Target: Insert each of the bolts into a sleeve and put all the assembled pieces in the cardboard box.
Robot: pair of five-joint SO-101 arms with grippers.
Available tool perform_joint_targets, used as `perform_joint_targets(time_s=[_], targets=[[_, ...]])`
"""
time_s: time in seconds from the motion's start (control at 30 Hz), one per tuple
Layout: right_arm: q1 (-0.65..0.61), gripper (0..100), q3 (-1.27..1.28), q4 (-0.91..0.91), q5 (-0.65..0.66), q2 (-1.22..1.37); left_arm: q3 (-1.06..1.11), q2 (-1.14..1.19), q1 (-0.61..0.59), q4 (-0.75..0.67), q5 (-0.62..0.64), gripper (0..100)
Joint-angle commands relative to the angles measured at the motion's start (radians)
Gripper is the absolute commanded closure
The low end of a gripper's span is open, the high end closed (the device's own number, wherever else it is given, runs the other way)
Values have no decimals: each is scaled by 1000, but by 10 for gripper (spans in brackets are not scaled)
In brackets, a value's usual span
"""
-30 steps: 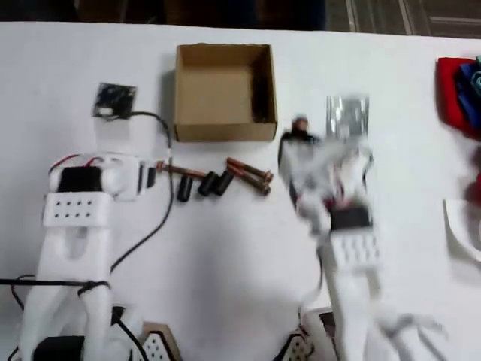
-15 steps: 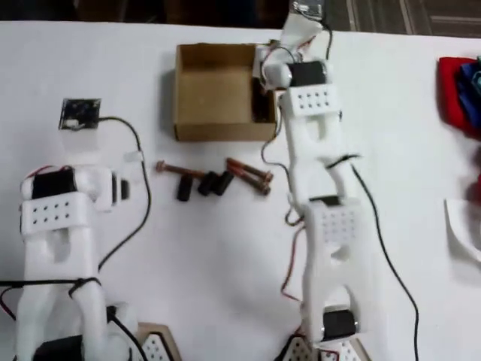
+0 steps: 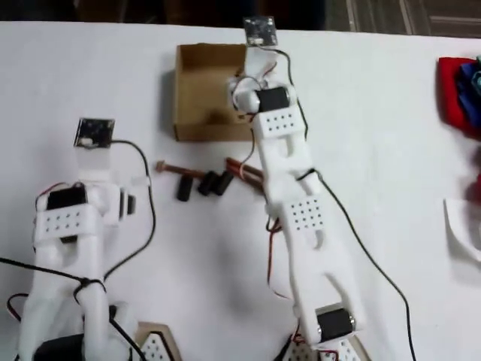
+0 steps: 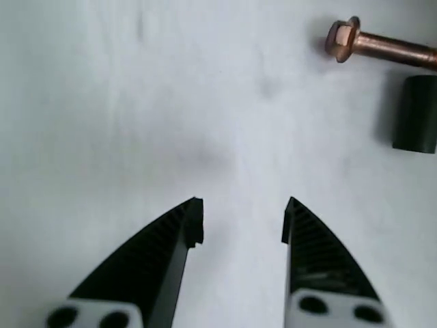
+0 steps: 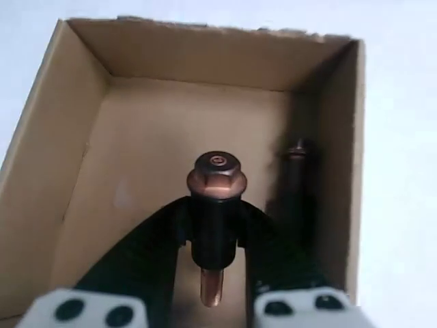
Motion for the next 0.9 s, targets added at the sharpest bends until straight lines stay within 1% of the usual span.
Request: perform_joint_targets(time_s=[0.0,0.17,0.3,0.37,0.5,0.57,0.63,0.87], targets=[[13,975,-63,5,11,-5,4,-9,-9,-55,-6,789],[18,968,-63,5,12,24,-2,-9,-8,-55,-6,789],[19,866,-64,31,12,18,-2,-9,-8,-55,-6,789],[19,835,-69,33,11,15,-1,-9,-8,-55,-6,789],[25,872,-71,19,11,-16,4,-9,-8,-55,-6,789],[41,914,-69,19,5,-44,4,-6,-9,-55,-6,789],[62,982,-69,22,8,-77,4,-6,-11,-55,-6,789],[220,978,-66,101,11,-113,-1,-9,-11,-55,-6,789]])
